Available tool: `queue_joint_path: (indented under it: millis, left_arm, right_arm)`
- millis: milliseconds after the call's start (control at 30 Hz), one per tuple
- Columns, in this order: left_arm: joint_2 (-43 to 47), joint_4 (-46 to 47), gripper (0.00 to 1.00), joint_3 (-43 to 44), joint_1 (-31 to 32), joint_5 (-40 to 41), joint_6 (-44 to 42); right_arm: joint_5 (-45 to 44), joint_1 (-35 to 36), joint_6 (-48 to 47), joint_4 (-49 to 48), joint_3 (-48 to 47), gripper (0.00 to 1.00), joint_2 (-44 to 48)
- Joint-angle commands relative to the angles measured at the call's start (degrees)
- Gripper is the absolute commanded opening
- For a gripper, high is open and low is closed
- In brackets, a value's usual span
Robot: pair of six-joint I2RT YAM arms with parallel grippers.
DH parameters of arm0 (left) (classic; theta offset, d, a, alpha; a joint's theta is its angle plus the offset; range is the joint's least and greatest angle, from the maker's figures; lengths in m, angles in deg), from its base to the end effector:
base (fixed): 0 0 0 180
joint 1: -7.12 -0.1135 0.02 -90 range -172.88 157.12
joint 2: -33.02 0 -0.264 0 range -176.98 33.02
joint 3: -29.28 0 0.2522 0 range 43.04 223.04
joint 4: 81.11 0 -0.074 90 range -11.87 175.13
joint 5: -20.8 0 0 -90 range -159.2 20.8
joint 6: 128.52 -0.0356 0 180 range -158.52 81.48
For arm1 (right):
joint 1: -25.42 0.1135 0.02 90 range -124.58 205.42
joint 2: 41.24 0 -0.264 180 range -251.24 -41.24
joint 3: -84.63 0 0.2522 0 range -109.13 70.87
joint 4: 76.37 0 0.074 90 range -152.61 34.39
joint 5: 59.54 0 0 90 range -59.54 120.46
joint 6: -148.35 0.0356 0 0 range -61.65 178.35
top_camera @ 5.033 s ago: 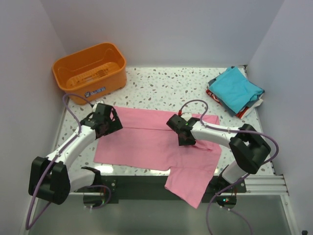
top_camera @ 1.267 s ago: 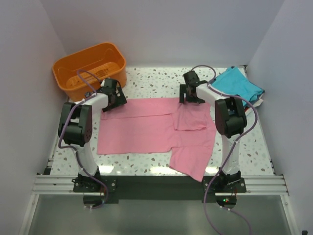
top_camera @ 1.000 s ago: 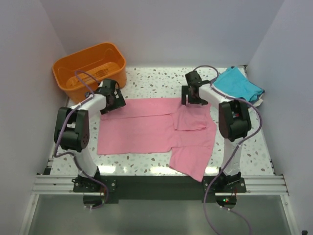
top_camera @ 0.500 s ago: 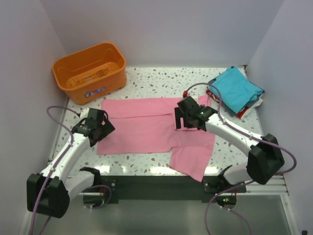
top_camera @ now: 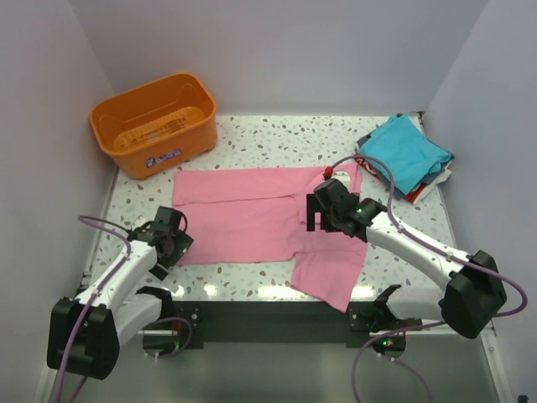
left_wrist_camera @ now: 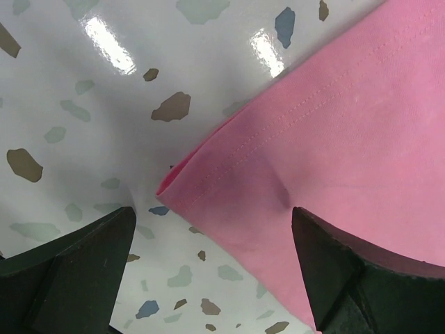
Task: Fold and stack the t-shirts
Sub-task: Fold the tshirt
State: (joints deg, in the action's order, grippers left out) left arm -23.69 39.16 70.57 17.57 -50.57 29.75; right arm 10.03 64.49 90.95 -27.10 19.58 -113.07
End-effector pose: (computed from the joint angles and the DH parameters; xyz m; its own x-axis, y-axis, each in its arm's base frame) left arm 0.1455 -0.0153 0.1630 -0.4368 -0.8145 -0.3817 -0.8492 0.5134 -0.1238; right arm 0.2004 0.1467 0.2455 -0.7792 0.0177 -0.6265 -0.0231 0.9981 0.0569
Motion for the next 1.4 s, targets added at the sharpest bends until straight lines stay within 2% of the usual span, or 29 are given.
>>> queue_joint_path:
  millis: [0, 167, 267, 467, 567, 600, 700, 1100, 1233, 1267, 1333, 1367]
  left_arm:
    - [-0.6, -0.6, 1.0, 0.2, -0.4, 3.2, 4.9]
    - [-3.1, -1.4, 1.0, 1.2, -0.4, 5.3, 6.6]
    - [-4.8, -1.7, 0.93, 1.7, -0.4, 6.3, 7.4]
    - [-6.9, 1.3, 0.76, 0.1, -0.4, 6.6, 8.3]
    - [-8.9, 4.3, 0.64, -2.7, -0.5, 4.4, 9.3]
    - [-9.9, 4.8, 0.57, -3.2, -0.5, 4.1, 9.8]
    - [-10.2, 4.1, 0.5, -2.7, -0.5, 4.7, 10.6]
    - [-8.4, 3.7, 0.42, -2.7, -0.5, 3.5, 9.7]
    - [-7.8, 2.8, 0.36, -2.0, -0.5, 3.5, 9.3]
    - [-7.5, 2.5, 0.28, -1.6, -0.5, 3.6, 9.3]
    - [-7.4, 2.0, 0.22, -1.5, -0.5, 3.9, 9.3]
    - [-7.4, 2.0, 0.15, -1.3, -0.5, 3.9, 9.2]
  right_arm:
    - [-0.6, 0.2, 1.2, -1.4, 1.1, 0.99, 1.3]
    - [-1.2, 0.2, 0.6, -0.8, 1.5, 0.99, 1.4]
    - [-1.8, 0.2, 0.4, -0.4, 1.5, 0.99, 2.1]
    - [-2.2, 0.2, 0.8, 1.3, 1.3, 0.99, 3.9]
    - [-2.6, 0.2, 0.9, 2.3, 1.2, 0.99, 4.8]
    - [-2.9, 0.1, 0.9, 2.5, 1.2, 0.99, 4.9]
    - [-3.2, 0.2, 1.1, 3.2, 1.2, 0.99, 5.4]
    - [-3.2, 0.5, 7.0, 10.3, 3.0, 0.99, 6.7]
    - [-2.4, 5.6, 9.9, 12.0, 5.1, 0.99, 8.0]
    - [-1.1, 10.2, 13.1, 13.6, 5.6, 0.99, 8.1]
    - [-0.1, 13.8, 15.6, 14.8, 6.9, 0.98, 9.3]
    - [0.1, 15.2, 17.5, 16.9, 7.3, 0.98, 9.9]
